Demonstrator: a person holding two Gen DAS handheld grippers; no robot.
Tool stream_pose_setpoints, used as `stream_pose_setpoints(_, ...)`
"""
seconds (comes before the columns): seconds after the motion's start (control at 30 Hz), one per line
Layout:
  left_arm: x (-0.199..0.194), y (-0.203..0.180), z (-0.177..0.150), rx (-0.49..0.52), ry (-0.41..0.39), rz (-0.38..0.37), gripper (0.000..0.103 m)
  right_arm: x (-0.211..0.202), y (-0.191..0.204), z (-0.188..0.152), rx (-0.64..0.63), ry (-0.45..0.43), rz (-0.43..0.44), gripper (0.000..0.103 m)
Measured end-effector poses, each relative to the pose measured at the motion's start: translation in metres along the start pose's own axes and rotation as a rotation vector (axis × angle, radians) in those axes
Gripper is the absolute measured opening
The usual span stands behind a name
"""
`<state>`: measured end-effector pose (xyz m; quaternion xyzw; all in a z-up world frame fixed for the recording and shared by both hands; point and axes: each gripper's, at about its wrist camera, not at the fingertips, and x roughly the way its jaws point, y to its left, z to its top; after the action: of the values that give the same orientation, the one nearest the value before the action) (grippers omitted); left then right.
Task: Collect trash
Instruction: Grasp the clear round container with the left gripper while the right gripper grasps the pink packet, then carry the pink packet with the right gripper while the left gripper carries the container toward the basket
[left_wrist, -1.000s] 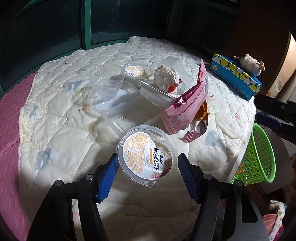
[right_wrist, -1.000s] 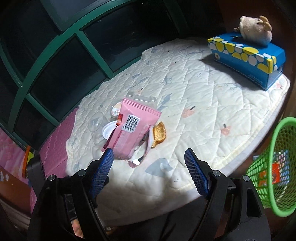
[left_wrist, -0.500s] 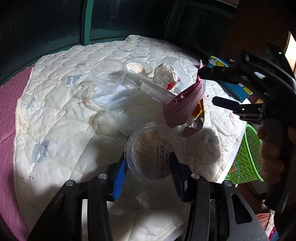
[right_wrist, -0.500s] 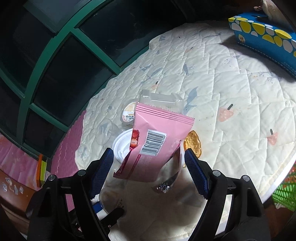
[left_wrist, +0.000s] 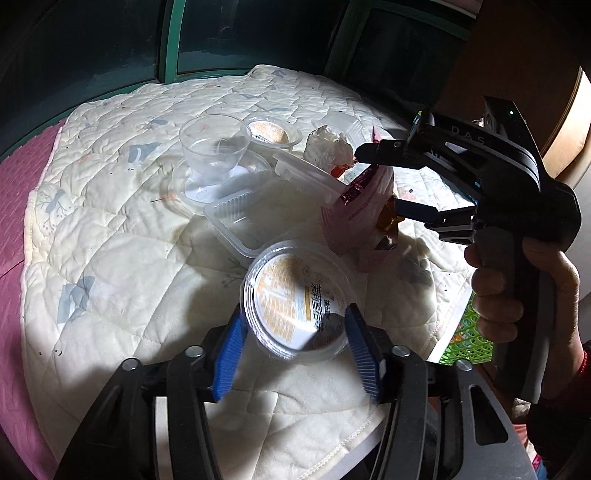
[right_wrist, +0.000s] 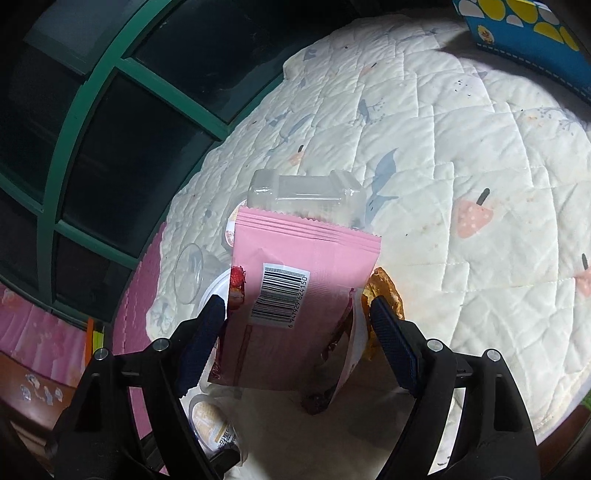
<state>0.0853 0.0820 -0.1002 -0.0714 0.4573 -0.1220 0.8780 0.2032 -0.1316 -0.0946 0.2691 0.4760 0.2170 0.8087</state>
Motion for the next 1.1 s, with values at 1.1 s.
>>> stream_pose_setpoints(1.1, 0.006, -0.008, -0.002, 0.042, -0.007, 0.016, 0.060, -0.105, 0.025, -0.026, -0.145, -0.214, 0.092, 0.064)
